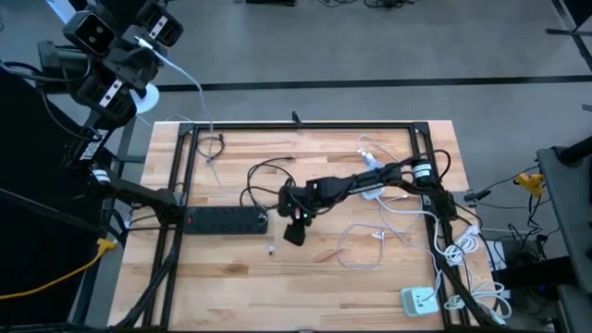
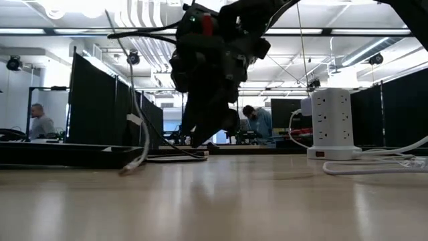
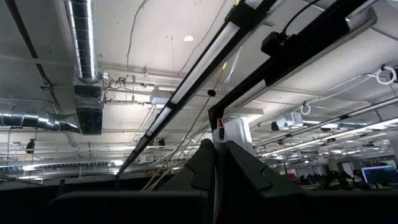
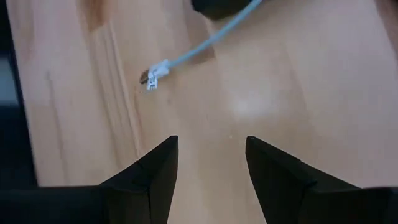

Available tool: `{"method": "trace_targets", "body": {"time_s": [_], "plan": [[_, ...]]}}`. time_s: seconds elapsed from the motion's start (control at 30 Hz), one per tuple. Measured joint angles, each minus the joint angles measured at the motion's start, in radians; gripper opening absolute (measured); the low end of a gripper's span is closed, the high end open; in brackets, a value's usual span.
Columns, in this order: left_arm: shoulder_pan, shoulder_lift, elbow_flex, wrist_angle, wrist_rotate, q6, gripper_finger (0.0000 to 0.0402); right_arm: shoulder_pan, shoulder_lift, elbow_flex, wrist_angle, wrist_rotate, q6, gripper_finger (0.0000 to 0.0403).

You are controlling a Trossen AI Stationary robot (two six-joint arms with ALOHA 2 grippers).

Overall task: Insert USB
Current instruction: Insert the light blue charger cable into the black outlet extension

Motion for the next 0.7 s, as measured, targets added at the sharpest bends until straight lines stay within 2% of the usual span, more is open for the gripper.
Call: {"method": "trace_targets", "body": {"time_s": [0.23, 0.4, 0.53, 0.7], "plan": [[0.0, -0.005, 0.0, 0.0, 0.037, -0.001, 0.0012, 0.054, 0.004, 0.0, 0.172, 0.136, 0.405, 0.0167], [0.002, -0.006, 0.0, -0.003, 0.08, -0.001, 0.0012, 0.087, 0.052, 0.005, 0.306, 0.217, 0.668, 0.0156], [0.002, -0.008, 0.0, -0.007, 0.101, -0.02, 0.0012, 0.12, 0.099, 0.022, 0.291, 0.278, 0.809, 0.0144], [0.002, -0.015, 0.0, -0.01, 0.14, -0.055, 0.0012, 0.154, 0.144, 0.061, 0.31, 0.296, 0.915, 0.0135]]}}
